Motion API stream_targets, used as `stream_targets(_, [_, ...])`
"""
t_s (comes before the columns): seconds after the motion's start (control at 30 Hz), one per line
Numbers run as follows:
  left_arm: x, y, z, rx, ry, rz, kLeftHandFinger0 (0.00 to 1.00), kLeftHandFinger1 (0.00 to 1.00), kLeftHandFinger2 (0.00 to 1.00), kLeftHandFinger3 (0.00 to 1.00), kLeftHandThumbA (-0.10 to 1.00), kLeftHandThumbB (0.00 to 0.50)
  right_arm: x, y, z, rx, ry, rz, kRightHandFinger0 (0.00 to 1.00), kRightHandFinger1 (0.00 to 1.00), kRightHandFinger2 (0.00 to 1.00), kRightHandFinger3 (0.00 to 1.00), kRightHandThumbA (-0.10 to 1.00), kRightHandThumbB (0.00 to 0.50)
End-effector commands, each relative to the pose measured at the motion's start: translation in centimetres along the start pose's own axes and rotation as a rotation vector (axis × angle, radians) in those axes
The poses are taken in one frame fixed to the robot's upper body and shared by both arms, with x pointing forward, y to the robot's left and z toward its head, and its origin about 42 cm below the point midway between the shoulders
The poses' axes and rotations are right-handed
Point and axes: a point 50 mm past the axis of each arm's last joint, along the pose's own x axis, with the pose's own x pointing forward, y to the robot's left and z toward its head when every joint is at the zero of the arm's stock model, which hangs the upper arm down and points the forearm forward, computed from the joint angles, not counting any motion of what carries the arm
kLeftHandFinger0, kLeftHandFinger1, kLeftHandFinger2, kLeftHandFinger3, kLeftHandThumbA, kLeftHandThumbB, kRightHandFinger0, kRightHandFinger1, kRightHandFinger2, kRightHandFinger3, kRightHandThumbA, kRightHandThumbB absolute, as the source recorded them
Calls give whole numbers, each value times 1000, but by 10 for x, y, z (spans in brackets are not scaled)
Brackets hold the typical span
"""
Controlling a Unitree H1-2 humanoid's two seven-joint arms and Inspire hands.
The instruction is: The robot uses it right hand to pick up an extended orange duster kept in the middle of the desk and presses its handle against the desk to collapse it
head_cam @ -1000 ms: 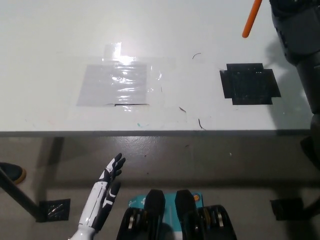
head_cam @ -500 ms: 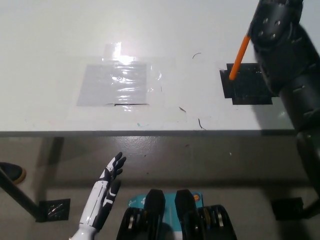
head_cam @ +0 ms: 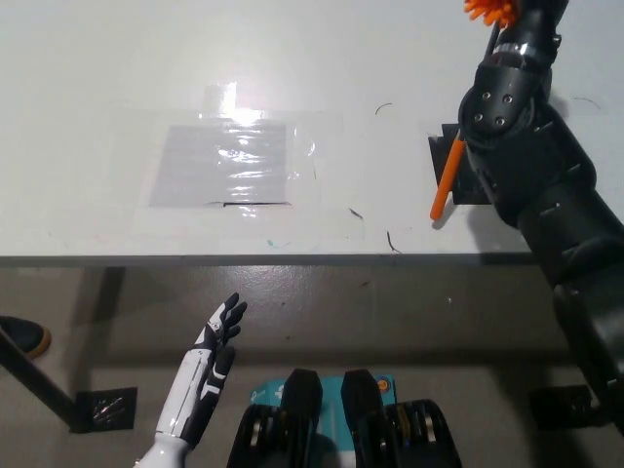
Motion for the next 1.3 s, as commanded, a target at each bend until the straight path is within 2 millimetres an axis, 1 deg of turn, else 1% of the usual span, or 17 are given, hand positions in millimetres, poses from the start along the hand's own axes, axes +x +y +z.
stream_targets(0.0, [8, 1, 10, 3, -62, 3, 1000, 1000, 1000, 1000, 1000, 57, 14, -2, 17, 34, -75, -52, 0, 45, 547, 697, -26, 0])
stream_targets(0.17, [12, 1, 12, 1, -79, 3, 1000, 1000, 1000, 1000, 1000, 42, 17, -5, 18, 46, -77, -61, 0, 45, 539, 679, 65, 0])
stream_targets(0.3, [9, 0, 12, 2, -63, -1, 1000, 1000, 1000, 1000, 1000, 57, 16, -7, 17, 21, -104, -79, 0, 34, 515, 626, 26, 0])
stream_targets(0.53, [4, 0, 10, 1, -67, -11, 1000, 1000, 1000, 1000, 1000, 33, 17, -8, 17, 9, -117, -84, 0, 33, 502, 644, 38, 0])
stream_targets(0.6, [4, 0, 11, 1, -61, -10, 1000, 1000, 1000, 1000, 1000, 36, 16, -8, 20, 19, -132, -93, 0, 14, 491, 633, -52, 11])
stream_targets(0.7, [4, 0, 11, 1, -61, -10, 1000, 1000, 1000, 1000, 1000, 35, 16, -8, 20, 19, -135, -94, 0, 12, 491, 632, -65, 11])
stream_targets(0.77, [3, 0, 11, 1, -58, -11, 1000, 1000, 1000, 1000, 1000, 50, 8, -7, 20, -16, -199, -107, 0, 1, 494, 615, 76, 0])
stream_targets(0.83, [1, 0, 11, 1, -56, -13, 1000, 1000, 1000, 1000, 1000, 41, 3, -7, 17, -15, -206, -105, 0, 0, 490, 615, 81, 0])
stream_targets(0.87, [-6, -1, 10, 10, -52, -16, 1000, 1000, 1000, 1000, 1000, 26, -10, -6, 11, 3, -184, -99, 0, 0, 442, 570, 60, 6])
stream_targets(0.9, [-7, -1, 10, 11, -51, -16, 1000, 1000, 1000, 1000, 1000, 25, -11, -6, 10, 5, -183, -98, 0, 0, 421, 535, 59, 4])
stream_targets(0.97, [-7, -1, 10, 11, -51, -17, 1000, 1000, 1000, 1000, 1000, 24, -12, -6, 10, 6, -186, -99, 0, 0, 412, 519, 59, 6])
stream_targets(1.0, [-5, -3, 10, 9, -51, -18, 1000, 1000, 1000, 1000, 1000, 20, -20, -6, 5, -4, -193, -118, 0, 1, 420, 516, 22, 14])
stream_targets(1.03, [-4, -4, 10, 12, -53, -18, 1000, 1000, 1000, 1000, 1000, 22, -28, -5, 0, -9, -179, -119, 0, 0, 411, 433, 64, 5])
stream_targets(1.13, [-4, -4, 10, 12, -53, -18, 1000, 1000, 1000, 1000, 1000, 21, -29, -5, 0, -11, -180, -121, 0, 0, 405, 423, 75, 6])
stream_targets(1.17, [-7, -2, 11, 17, -50, -19, 1000, 1000, 1000, 1000, 1000, 23, -56, -1, -19, -45, -141, -81, 0, 0, 376, 395, 63, 0])
stream_targets(1.23, [-7, -2, 11, 20, -48, -19, 1000, 1000, 1000, 1000, 1000, 17, -66, 0, -25, -70, -142, -67, 0, 2, 417, 474, 47, 0])
stream_targets(1.27, [-7, -2, 11, 21, -48, -19, 1000, 1000, 1000, 1000, 1000, 17, -66, 0, -25, -70, -143, -68, 0, 2, 417, 477, 47, 0])
